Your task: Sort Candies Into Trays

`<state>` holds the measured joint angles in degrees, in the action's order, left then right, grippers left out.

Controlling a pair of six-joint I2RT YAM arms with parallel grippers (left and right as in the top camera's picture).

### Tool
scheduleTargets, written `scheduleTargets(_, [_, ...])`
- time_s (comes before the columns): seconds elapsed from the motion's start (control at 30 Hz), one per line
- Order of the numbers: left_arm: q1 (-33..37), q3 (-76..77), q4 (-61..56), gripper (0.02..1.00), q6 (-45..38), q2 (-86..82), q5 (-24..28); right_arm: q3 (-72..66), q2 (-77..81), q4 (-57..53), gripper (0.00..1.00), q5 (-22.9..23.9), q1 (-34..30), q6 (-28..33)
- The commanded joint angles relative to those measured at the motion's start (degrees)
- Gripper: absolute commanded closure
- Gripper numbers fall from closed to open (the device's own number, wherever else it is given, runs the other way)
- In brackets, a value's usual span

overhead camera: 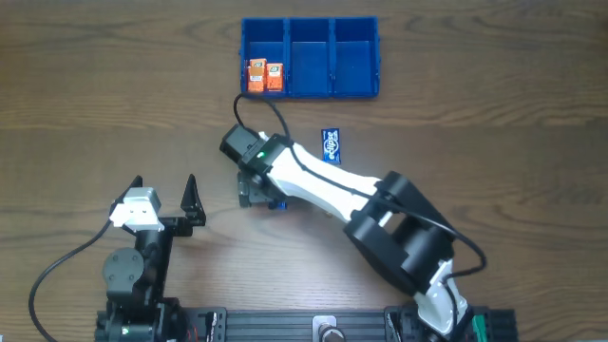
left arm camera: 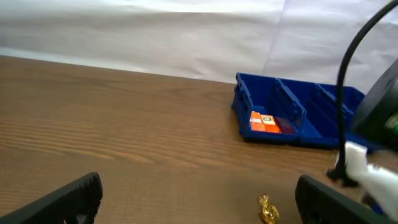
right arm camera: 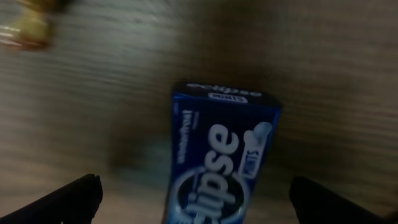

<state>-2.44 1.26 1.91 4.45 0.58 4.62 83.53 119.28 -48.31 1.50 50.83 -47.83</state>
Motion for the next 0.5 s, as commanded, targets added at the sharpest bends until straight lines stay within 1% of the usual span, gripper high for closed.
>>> scheduleTargets(0.03, [0.22,-0.96,2.12,0.02,-0.2,-0.37,1.2,1.01,1.18,-0.02,0.001,3.89,0.0,-4.98])
scheduleTargets(0.07, [0.22,-0.96,2.12,0.02,-0.2,-0.37,1.2,0.98,1.2,-0.07,0.014,4.37,0.0,-5.44])
scheduleTargets(0.1, [0.22,-0.96,2.12,0.02,-0.22,-0.37,1.2,0.98,1.29,-0.07,0.051,5.03,0.0,-5.79])
scheduleTargets(0.13, [0.22,-0.96,2.12,0.02,-0.2,-0.37,1.2,0.98,1.33,-0.04,0.165,5.4,0.0,-5.77])
scheduleTargets(0.2, [0.22,-0.96,2.12,0.02,-0.2,-0.37,1.2,0.98,1.38,-0.04,0.478,6.03,0.0,-5.75])
scheduleTargets(0.23, [0.22,-0.96,2.12,0.02,-0.2,-0.37,1.2,0.98,1.4,-0.04,0.557,6.03,0.0,-5.73])
scheduleTargets(0.3, [0.22,-0.96,2.12,0.02,-0.2,-0.37,1.2,0.98,1.4,-0.04,0.614,6.03,0.0,-5.53])
scheduleTargets(0.33, [0.22,-0.96,2.12,0.02,-0.2,-0.37,1.2,0.98,1.4,-0.04,0.726,6.1,0.0,-4.9])
scheduleTargets(0.4, [0.22,-0.96,2.12,0.02,-0.2,-0.37,1.2,0.98,1.4,0.0,0.785,6.67,0.0,-4.31])
scheduleTargets(0.43, [0.22,-0.96,2.12,0.02,-0.2,-0.37,1.2,1.11,1.33,-0.04,0.807,7.58,0.0,-2.69])
scheduleTargets(0.5, [0.22,-0.96,2.12,0.02,-0.2,-0.37,1.2,3.19,0.26,-2.47,0.816,8.87,-0.83,1.01])
